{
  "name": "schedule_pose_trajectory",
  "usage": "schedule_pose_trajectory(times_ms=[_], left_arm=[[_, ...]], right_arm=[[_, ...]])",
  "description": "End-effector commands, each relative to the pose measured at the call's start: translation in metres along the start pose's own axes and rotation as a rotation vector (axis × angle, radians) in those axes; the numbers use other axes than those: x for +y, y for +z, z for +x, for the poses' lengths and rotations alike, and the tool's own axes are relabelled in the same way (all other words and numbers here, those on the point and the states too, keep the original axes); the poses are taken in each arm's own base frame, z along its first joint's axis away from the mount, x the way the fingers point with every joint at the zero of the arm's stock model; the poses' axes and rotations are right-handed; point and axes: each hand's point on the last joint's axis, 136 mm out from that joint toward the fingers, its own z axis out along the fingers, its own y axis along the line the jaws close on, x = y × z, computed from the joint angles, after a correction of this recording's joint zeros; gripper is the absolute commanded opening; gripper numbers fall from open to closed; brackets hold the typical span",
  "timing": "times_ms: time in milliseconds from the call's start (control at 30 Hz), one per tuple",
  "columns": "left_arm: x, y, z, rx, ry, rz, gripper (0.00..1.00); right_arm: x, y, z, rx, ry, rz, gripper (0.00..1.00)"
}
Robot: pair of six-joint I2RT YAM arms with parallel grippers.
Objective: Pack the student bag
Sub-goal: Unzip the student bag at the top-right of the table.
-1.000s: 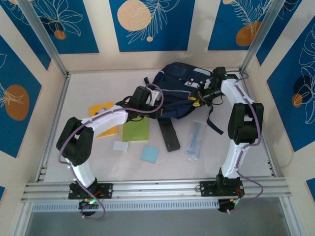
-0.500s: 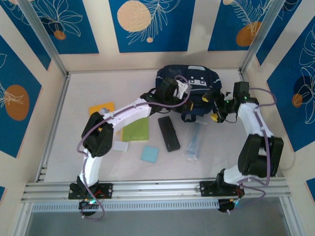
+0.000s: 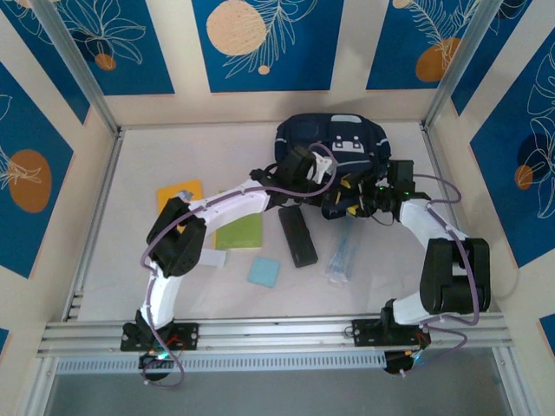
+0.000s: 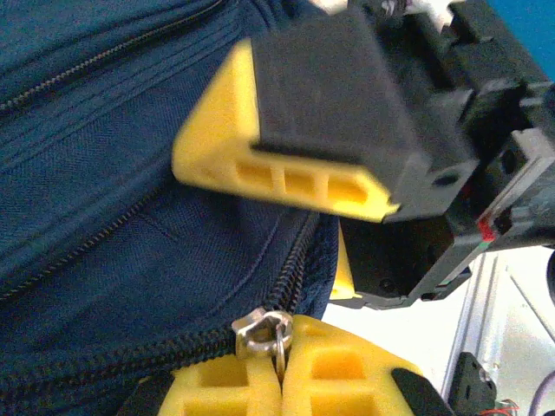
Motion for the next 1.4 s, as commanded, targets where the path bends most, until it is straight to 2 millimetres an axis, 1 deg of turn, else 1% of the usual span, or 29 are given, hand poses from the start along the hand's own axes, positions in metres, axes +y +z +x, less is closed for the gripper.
schedule_pose_trajectory(times_ms=[0, 67, 167, 267, 333, 400, 467, 533, 600, 700, 767, 833, 867, 900, 933, 1000, 1100, 1167, 1300, 1367], left_arm=[[-0.028, -0.028, -0.02, -0.075, 0.08, 0.065, 0.0], [-0.003, -0.039, -0.015, -0.059, 0.063, 0.009, 0.0], [0.04, -0.065, -0.005, -0.021, 0.035, -0.079, 0.0], [0.083, -0.092, 0.003, -0.002, 0.008, -0.177, 0.0], [0.108, -0.106, 0.0, -0.024, -0.015, -0.228, 0.0], [0.131, -0.117, -0.008, -0.059, -0.028, -0.275, 0.0], [0.152, -0.122, -0.02, -0.099, -0.029, -0.316, 0.0], [0.176, -0.123, -0.032, -0.132, -0.043, -0.363, 0.0], [0.205, -0.122, -0.043, -0.158, -0.081, -0.409, 0.0], [0.245, -0.125, -0.056, -0.182, -0.114, -0.489, 0.0], [0.264, -0.125, -0.065, -0.191, -0.128, -0.513, 0.0], [0.276, -0.127, -0.072, -0.198, -0.158, -0.5, 0.0], [0.274, -0.128, -0.075, -0.196, -0.164, -0.475, 0.0], [0.267, -0.128, -0.077, -0.198, -0.152, -0.45, 0.0], [0.258, -0.128, -0.078, -0.201, -0.14, -0.426, 0.0], [0.23, -0.124, -0.075, -0.194, -0.124, -0.339, 0.0], [0.188, -0.117, -0.058, -0.173, -0.117, -0.224, 0.0], [0.166, -0.113, -0.045, -0.161, -0.116, -0.172, 0.0], [0.13, -0.107, -0.018, -0.121, -0.108, -0.115, 0.0], [0.112, -0.106, -0.009, -0.104, -0.097, -0.088, 0.0]], right_arm=[[0.02, -0.001, -0.002, -0.036, -0.015, -0.083, 0.0], [0.016, -0.01, -0.004, -0.057, -0.04, -0.07, 0.0], [0.015, -0.025, -0.004, -0.078, -0.089, -0.058, 0.0], [0.02, -0.034, 0.001, -0.068, -0.162, -0.049, 0.0], [0.025, -0.037, 0.008, -0.037, -0.216, -0.045, 0.0], [0.03, -0.037, 0.016, 0.011, -0.271, -0.05, 0.0], [0.034, -0.038, 0.022, 0.052, -0.323, -0.053, 0.0], [0.036, -0.038, 0.029, 0.094, -0.371, -0.056, 0.0], [0.033, -0.039, 0.034, 0.124, -0.393, -0.047, 0.0], [0.035, -0.042, 0.043, 0.164, -0.447, -0.07, 0.0], [0.035, -0.044, 0.05, 0.195, -0.475, -0.077, 0.0], [0.032, -0.046, 0.051, 0.206, -0.493, -0.063, 0.0], [0.029, -0.047, 0.05, 0.205, -0.501, -0.048, 0.0], [0.026, -0.048, 0.048, 0.198, -0.503, -0.03, 0.0], [0.024, -0.048, 0.046, 0.193, -0.501, -0.019, 0.0], [0.019, -0.046, 0.038, 0.171, -0.484, 0.0, 0.0], [0.021, -0.042, 0.024, 0.155, -0.463, 0.001, 0.0], [0.026, -0.04, 0.011, 0.147, -0.462, -0.002, 0.0], [0.038, -0.046, -0.018, 0.124, -0.499, -0.004, 0.0], [0.04, -0.049, -0.034, 0.105, -0.507, 0.013, 0.0]])
